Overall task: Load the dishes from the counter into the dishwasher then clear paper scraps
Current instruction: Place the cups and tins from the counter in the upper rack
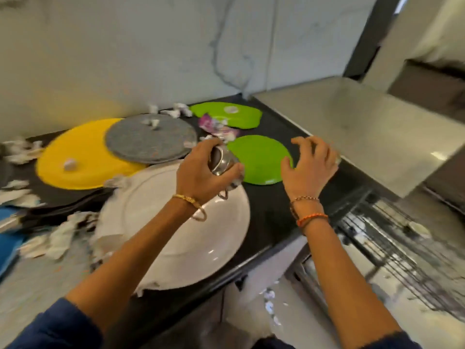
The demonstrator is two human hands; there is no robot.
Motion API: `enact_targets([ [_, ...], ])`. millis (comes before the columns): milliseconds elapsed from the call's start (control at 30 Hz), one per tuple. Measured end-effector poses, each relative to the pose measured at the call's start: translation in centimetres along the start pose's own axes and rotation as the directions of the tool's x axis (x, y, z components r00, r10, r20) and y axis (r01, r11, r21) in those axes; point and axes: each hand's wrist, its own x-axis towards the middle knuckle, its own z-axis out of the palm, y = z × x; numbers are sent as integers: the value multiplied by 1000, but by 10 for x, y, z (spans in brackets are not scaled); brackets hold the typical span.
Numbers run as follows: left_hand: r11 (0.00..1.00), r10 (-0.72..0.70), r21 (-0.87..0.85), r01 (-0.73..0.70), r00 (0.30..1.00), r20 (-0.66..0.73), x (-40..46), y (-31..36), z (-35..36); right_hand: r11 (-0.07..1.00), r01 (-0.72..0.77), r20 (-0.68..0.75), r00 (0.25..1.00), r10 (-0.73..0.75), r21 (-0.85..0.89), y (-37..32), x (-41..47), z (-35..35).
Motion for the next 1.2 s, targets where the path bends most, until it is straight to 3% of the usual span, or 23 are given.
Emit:
enact_targets([
  [67, 999, 46, 17, -46, 998, 44, -2, 16, 21, 985, -172, 107, 979, 173, -22, 36, 21, -9],
  [133, 996, 70, 42, -73, 994, 80, -1, 28, 40, 978, -203, 261, 943, 206, -39, 62, 36, -6],
  [267, 992, 113, 49, -120, 986, 121, 5, 50, 84, 992, -123, 477, 870, 121, -26, 103, 51, 11],
  [500, 997, 65, 35, -67, 995, 75, 1, 111, 170, 963, -49, 569, 814, -115, 265, 151, 67, 8],
  [700, 978, 203, -56, -201, 979, 31, 3, 158, 207, 744, -223, 318, 948, 14, 630, 198, 107, -45],
  [833, 949, 260, -212, -234, 960, 103, 17, 187, 240, 559, -324, 218, 944, 249, 763, 243, 134, -77],
  [933, 908, 300, -351, -229, 940, 162, 22, 206, 271, 442, -359, 117, 865, 487, 822, 280, 133, -102],
  [1033, 868, 312, -468, -165, 915, 256, 16, 225, 306, 373, -433, 87, 739, 668, 821, 321, 124, -121],
  [1200, 881, 393, -451, -144, 754, 527, -9, 239, 369, 25, -599, 296, 431, 852, 800, 400, 112, -128],
])
